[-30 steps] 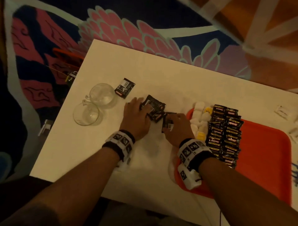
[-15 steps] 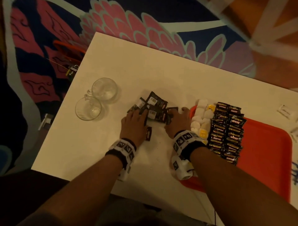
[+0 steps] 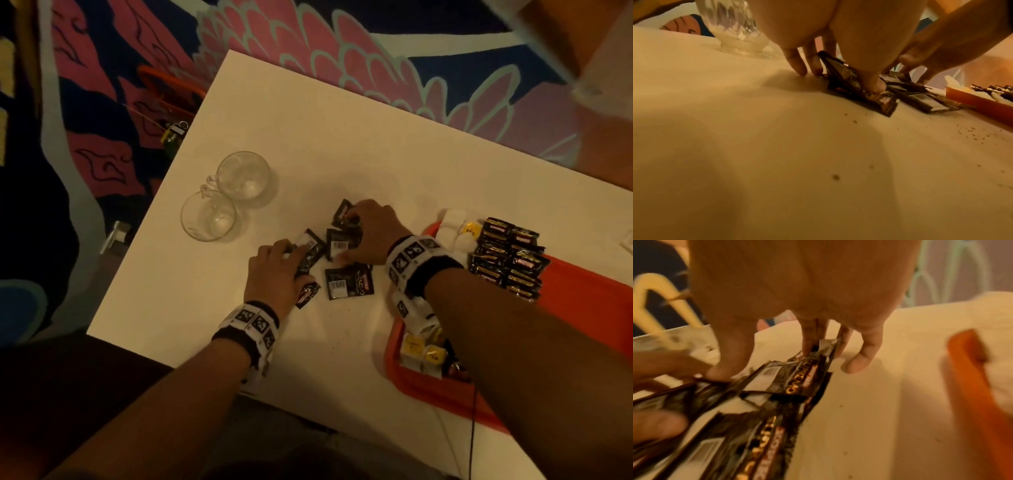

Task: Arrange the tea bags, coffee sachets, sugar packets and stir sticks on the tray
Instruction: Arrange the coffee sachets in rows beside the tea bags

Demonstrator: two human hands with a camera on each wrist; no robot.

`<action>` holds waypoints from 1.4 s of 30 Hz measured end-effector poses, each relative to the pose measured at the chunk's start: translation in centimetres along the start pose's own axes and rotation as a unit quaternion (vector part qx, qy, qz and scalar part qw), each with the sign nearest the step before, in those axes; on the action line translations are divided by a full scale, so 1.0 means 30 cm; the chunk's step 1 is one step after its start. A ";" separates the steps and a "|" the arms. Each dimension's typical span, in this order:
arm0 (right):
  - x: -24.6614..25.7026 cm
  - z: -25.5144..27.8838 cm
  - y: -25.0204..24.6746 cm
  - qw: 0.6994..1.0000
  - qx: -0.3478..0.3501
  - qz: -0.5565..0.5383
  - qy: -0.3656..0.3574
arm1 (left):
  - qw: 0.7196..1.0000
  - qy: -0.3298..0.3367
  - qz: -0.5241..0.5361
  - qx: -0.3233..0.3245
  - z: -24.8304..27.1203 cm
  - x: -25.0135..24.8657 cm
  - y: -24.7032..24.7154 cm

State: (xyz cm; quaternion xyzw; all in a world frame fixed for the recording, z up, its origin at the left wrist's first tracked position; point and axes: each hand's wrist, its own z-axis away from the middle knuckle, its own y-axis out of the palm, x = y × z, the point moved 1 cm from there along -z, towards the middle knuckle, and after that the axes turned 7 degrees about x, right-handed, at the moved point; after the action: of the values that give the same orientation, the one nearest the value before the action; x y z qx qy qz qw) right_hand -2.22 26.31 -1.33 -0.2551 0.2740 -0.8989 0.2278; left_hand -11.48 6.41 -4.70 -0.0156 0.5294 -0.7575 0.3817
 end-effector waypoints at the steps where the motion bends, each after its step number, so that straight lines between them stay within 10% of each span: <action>1: 0.019 0.015 0.025 0.999 0.021 0.045 -0.020 | 1.000 -0.007 0.013 -0.005 0.006 0.001 0.006; 5: 0.025 0.080 0.146 0.988 -0.004 0.137 -0.063 | 0.994 -0.060 0.092 -0.021 0.014 -0.006 0.019; 24: 0.034 0.152 0.255 0.964 -0.084 -0.251 0.027 | 0.942 -0.088 0.323 0.024 0.000 -0.074 -0.014; 32: 0.061 0.272 0.248 0.764 -0.038 -0.644 0.010 | 0.933 -0.063 0.353 -0.012 0.007 -0.206 -0.038; 36: 0.026 0.306 0.224 0.901 -0.107 -0.420 -0.019 | 0.889 -0.041 0.455 0.020 0.033 -0.241 -0.064; 42: -0.002 0.398 0.170 0.900 -0.176 -0.396 -0.040 | 0.747 -0.042 0.658 0.081 0.115 -0.300 -0.155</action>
State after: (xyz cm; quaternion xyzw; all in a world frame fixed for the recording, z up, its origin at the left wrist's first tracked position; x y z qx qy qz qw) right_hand 6.17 18.04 4.15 -0.4139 0.2947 -0.8411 -0.1854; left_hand -6.24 9.74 4.01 0.3362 0.3284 -0.3570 0.8073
